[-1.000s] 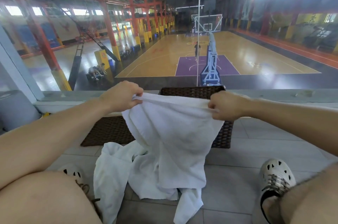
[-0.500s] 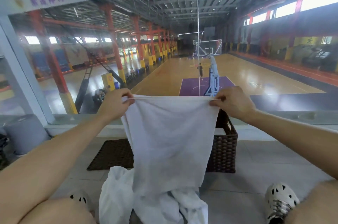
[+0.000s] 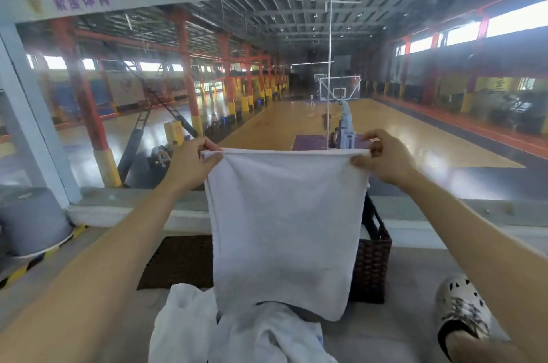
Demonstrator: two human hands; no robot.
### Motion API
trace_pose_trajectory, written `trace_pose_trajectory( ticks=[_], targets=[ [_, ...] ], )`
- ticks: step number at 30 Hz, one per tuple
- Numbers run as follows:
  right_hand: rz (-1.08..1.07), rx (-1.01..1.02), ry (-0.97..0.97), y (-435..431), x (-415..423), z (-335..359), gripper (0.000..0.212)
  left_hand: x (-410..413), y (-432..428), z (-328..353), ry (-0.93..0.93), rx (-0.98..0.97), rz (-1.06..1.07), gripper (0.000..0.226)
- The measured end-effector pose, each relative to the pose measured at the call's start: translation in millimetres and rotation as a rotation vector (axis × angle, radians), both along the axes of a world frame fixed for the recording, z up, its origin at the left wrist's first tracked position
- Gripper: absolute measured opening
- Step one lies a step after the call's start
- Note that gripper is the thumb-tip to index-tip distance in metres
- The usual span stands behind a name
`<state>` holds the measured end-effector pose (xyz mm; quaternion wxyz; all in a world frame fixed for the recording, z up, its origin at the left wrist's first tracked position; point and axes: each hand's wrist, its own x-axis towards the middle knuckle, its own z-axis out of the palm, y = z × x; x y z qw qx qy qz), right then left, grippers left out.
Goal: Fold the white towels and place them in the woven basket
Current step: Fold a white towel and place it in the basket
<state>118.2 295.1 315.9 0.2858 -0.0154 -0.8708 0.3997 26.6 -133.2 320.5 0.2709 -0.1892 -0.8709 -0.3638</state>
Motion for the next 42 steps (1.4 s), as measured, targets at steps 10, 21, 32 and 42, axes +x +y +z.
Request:
trace_pose_trajectory(
  ticks=[10,21,32,42],
  targets=[
    [-0.059,-0.086,-0.015,7,-13,-42,0.008,2,-3,7,-0.019,0.055,-0.063,0.03],
    [0.27,0.462,-0.465,-116,2,-46,0.055,42,46,37,0.063,-0.118,-0.255,0.005],
    [0.65,0.011,-0.621,-197,23,-101,0.07,40,12,24,0.102,-0.154,-0.188,0.004],
    [0.558,0.034,-0.702,-151,23,-116,0.047,35,21,22,0.149,-0.006,-0.213,0.008]
  ],
)
